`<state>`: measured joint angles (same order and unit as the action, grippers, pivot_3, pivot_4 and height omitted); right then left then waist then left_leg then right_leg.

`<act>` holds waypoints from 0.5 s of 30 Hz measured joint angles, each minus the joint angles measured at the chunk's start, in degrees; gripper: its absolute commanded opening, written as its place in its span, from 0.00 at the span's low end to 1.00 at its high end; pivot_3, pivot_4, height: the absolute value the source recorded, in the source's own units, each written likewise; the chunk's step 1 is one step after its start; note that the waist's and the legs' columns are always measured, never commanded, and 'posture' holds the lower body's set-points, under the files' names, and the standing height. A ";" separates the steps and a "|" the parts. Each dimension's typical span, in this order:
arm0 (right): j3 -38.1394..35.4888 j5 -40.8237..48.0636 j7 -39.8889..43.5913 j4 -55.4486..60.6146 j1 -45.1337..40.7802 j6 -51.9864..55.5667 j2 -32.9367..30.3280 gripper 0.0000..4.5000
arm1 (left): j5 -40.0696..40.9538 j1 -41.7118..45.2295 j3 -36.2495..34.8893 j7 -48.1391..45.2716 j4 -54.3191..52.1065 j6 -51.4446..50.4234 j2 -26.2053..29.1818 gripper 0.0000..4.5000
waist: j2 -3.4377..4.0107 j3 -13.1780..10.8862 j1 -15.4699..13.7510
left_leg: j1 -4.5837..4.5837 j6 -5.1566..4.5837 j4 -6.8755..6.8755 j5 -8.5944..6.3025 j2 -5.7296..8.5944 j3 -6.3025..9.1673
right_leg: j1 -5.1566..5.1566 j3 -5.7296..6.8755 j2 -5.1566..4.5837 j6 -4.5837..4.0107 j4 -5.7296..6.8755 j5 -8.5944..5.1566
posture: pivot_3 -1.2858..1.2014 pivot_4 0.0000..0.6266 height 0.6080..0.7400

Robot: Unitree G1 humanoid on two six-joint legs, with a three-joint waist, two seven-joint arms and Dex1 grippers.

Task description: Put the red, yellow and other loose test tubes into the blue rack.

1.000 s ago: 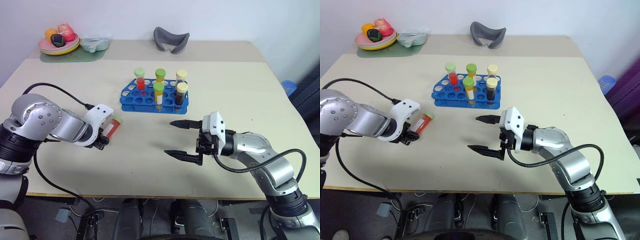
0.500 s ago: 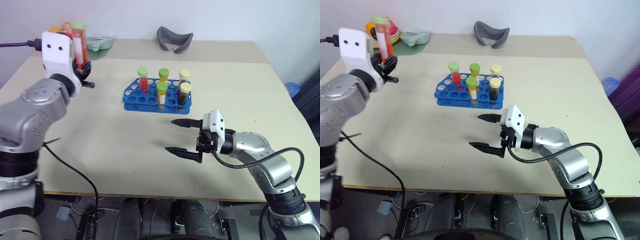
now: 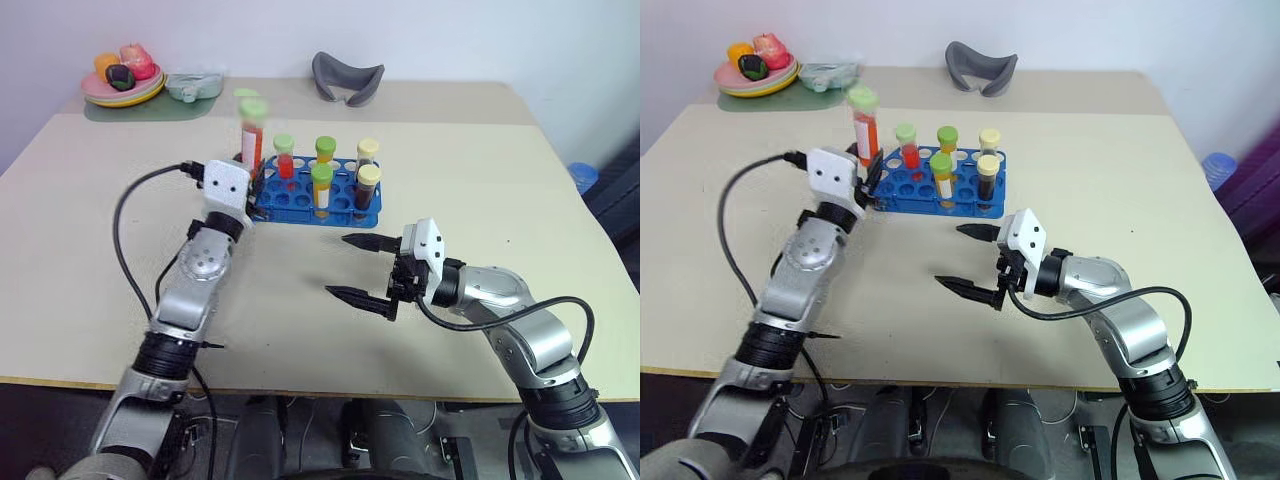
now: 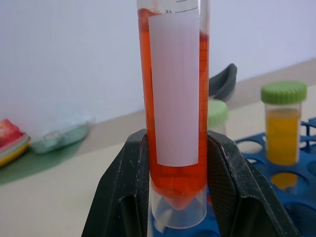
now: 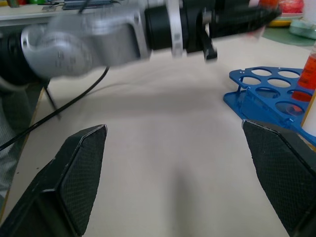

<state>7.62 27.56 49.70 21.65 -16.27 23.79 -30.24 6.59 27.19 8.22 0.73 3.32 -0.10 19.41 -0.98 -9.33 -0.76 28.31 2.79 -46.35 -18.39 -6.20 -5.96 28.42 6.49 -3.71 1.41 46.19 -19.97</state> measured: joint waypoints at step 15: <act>-1.18 -0.01 -0.99 0.00 0.23 0.02 -0.09 1.00 | -5.13 4.38 -2.06 -2.24 20.74 16.67 -10.79 0.31 | -0.01 0.00 0.04 | -0.03 -0.01 0.02 0.00 0.00 0.00 | -0.02 0.03 0.00 0.00 0.00 0.00 | 0.52 0.24 0.44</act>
<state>6.45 27.55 48.71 21.65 -16.04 23.81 -30.33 1.46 31.57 6.16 -1.52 24.06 16.58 8.62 -0.98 -9.33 -0.72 28.28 2.77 -46.34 -18.39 -6.20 -5.96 28.40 6.52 -3.71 1.42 46.19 -19.97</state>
